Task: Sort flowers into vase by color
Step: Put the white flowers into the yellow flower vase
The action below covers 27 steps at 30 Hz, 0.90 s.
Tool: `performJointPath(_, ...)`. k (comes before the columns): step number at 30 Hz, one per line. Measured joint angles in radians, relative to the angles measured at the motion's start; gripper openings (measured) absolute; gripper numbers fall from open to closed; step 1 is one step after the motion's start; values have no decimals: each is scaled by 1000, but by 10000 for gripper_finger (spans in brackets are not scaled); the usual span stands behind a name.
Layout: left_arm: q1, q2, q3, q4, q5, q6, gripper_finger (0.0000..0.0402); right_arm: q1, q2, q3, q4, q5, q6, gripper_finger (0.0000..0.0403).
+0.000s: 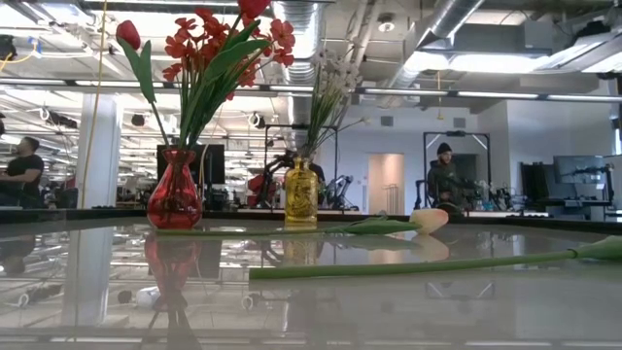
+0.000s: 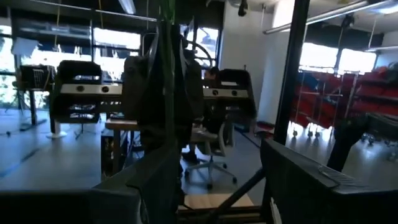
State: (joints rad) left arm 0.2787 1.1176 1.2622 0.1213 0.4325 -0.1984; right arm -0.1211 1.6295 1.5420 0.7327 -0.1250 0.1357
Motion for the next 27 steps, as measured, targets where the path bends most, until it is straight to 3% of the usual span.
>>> performJointPath(5,-2,-1,3,-19,-27,1,218,0,70,68,-9,-50,48,16)
performJointPath(18,-4,-6,3,-87,-79,12,214,17,93,75,-28,-35,50,16)
performJointPath(22,-4,-3,2,-85,-83,12,175,16,93,75,-32,-34,50,17)
performJointPath(27,-6,14,2,-86,-99,5,80,16,93,75,-41,-31,49,42)
